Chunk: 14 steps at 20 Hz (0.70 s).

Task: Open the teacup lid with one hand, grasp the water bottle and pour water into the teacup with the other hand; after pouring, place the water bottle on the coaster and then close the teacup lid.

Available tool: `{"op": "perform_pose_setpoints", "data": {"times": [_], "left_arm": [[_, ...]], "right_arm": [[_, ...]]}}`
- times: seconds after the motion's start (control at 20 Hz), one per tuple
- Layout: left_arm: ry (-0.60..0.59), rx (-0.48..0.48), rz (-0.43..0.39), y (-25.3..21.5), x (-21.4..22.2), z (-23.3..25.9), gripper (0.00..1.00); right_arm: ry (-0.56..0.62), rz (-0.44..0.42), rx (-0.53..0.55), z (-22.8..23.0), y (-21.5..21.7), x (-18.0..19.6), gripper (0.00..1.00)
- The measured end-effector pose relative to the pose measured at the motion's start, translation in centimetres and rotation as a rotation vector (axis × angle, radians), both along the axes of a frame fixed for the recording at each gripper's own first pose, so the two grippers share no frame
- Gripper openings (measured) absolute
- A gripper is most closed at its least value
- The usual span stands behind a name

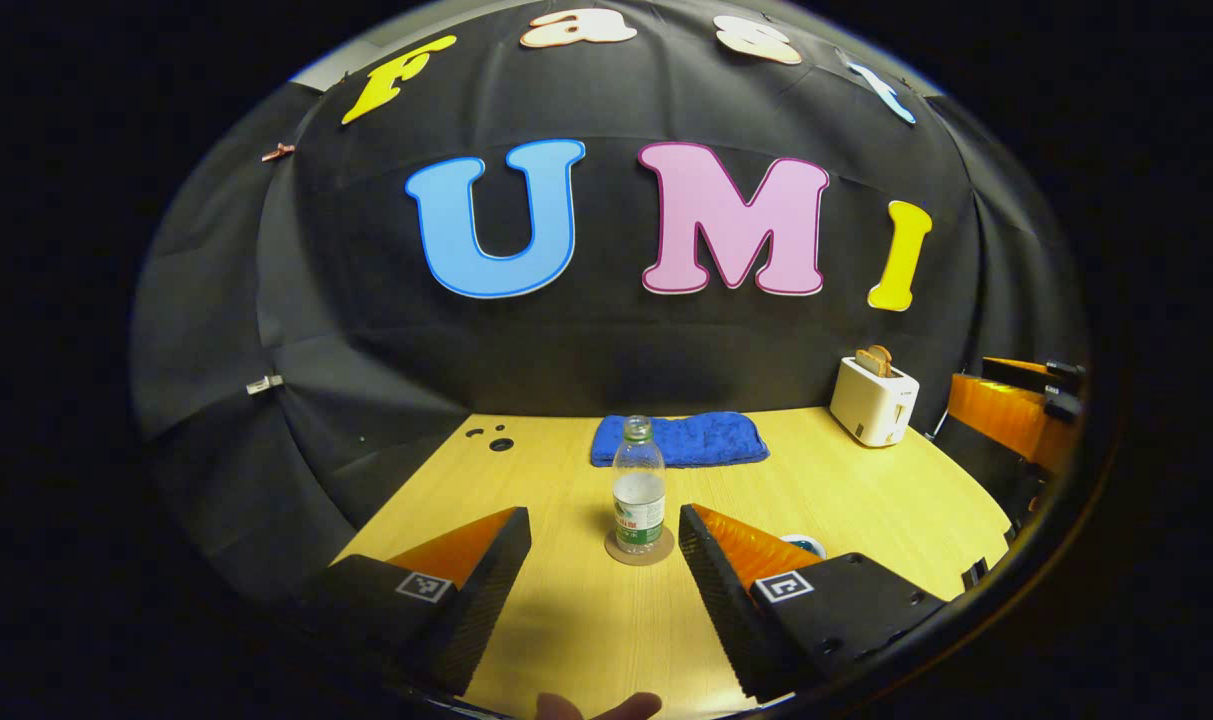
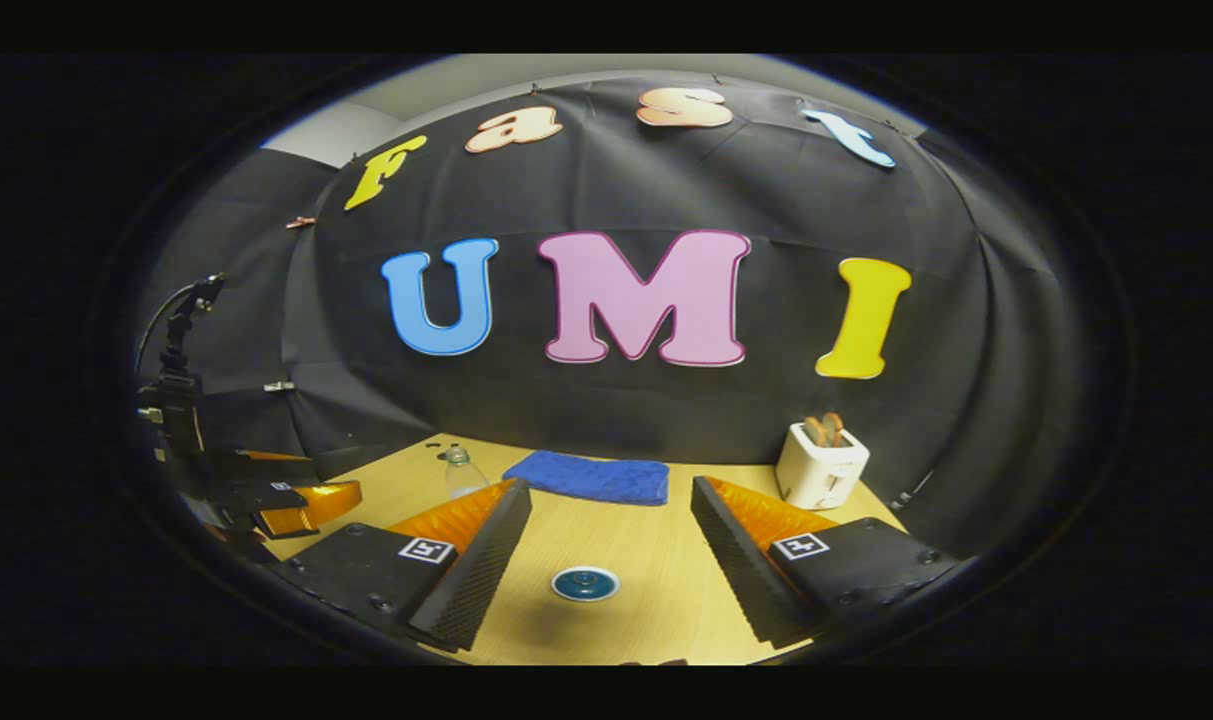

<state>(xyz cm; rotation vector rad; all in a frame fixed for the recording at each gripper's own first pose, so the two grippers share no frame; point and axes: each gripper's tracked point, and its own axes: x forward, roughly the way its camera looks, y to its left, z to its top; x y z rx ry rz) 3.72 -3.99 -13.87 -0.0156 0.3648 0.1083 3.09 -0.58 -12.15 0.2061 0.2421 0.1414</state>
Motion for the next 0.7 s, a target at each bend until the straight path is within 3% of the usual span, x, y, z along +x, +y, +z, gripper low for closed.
{"op": "perform_pose_setpoints", "data": {"times": [0.3, 0.7], "left_arm": [[-0.01, 0.008, -0.013, -0.3, -0.7, 3.0, 0.94], [0.009, -0.008, -0.038, -0.1, -0.9, 2.6, 0.94]], "right_arm": [[0.003, -0.032, -0.026, 2.4, -2.0, -1.9, 0.99], [-0.005, -0.036, -0.071, 3.2, -0.7, -2.5, 0.99]]}}
